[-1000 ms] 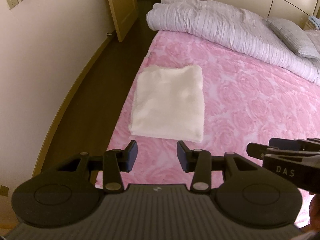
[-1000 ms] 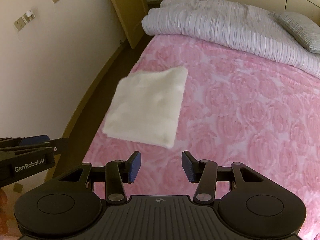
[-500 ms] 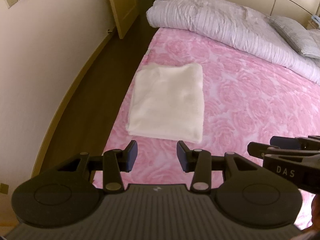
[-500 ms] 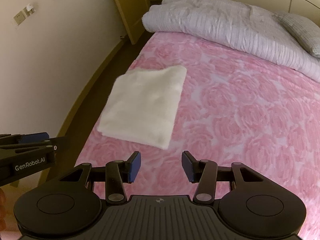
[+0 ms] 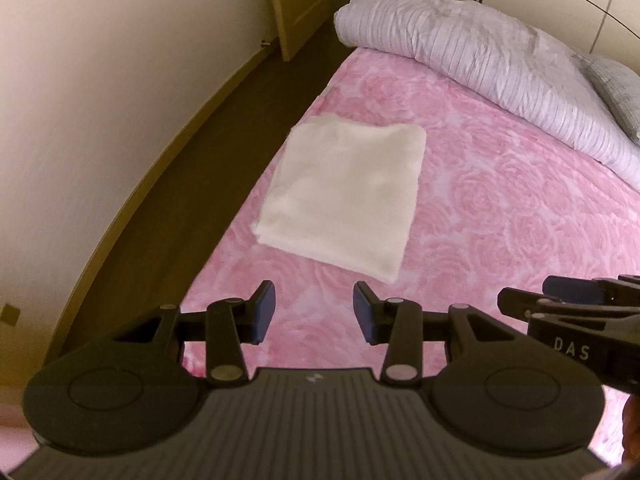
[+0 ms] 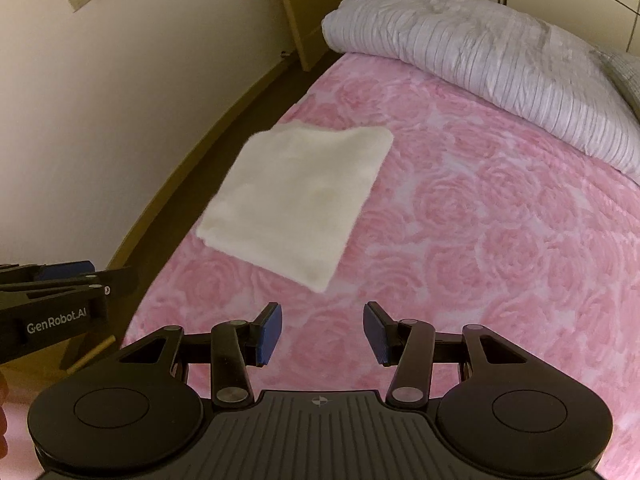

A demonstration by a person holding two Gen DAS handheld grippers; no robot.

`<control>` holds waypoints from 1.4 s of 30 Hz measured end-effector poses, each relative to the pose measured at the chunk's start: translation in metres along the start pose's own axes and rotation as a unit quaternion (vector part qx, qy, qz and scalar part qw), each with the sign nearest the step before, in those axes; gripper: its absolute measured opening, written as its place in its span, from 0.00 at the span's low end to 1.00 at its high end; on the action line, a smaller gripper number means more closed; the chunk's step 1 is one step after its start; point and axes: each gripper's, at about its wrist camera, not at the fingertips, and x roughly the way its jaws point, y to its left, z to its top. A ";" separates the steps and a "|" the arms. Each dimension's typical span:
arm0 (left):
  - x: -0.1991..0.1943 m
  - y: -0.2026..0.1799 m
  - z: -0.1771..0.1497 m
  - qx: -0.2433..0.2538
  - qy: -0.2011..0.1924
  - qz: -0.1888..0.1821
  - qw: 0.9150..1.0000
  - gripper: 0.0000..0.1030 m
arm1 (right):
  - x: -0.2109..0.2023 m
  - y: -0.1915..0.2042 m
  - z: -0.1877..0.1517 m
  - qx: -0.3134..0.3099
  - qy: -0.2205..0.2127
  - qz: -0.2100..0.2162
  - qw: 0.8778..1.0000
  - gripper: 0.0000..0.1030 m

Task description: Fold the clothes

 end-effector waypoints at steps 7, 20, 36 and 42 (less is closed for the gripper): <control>-0.013 -0.045 -0.017 -0.028 0.007 0.008 1.000 0.38 | -0.014 -0.043 -0.004 -0.028 0.006 0.004 1.000 0.48; -0.046 -0.112 -0.047 -0.082 0.000 0.034 0.996 0.38 | -0.053 -0.103 -0.007 -0.095 -0.011 0.024 0.995 0.48; -0.069 -0.175 -0.067 -0.136 -0.022 0.075 0.988 0.38 | -0.081 -0.152 -0.011 -0.166 -0.018 0.056 0.984 0.48; -0.074 -0.187 -0.073 -0.154 -0.023 0.093 0.983 0.38 | -0.084 -0.163 -0.010 -0.185 -0.019 0.068 0.980 0.48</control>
